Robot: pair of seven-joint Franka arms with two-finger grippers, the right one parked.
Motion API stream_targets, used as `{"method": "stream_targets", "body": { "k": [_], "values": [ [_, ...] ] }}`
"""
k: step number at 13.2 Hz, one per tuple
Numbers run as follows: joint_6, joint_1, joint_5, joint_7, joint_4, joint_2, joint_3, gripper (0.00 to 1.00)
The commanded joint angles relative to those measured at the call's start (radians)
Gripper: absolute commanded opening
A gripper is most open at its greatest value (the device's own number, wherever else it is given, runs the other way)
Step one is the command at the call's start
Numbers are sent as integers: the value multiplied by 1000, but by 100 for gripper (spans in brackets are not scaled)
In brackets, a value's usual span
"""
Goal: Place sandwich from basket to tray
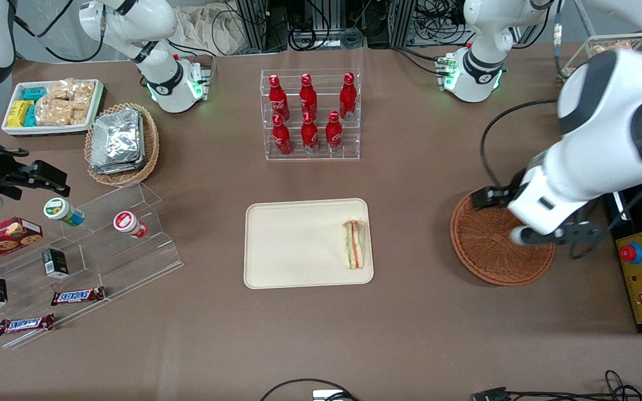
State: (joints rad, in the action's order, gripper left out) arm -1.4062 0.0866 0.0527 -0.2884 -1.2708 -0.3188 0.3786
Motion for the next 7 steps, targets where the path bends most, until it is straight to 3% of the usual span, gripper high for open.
{"method": "stream_targets", "body": {
  "k": [1, 4, 7],
  "values": [
    [67, 85, 18, 170, -38, 60, 3, 100],
    [89, 137, 18, 226, -77, 87, 5, 100],
    [60, 150, 13, 226, -226, 171, 3, 100]
  ]
}}
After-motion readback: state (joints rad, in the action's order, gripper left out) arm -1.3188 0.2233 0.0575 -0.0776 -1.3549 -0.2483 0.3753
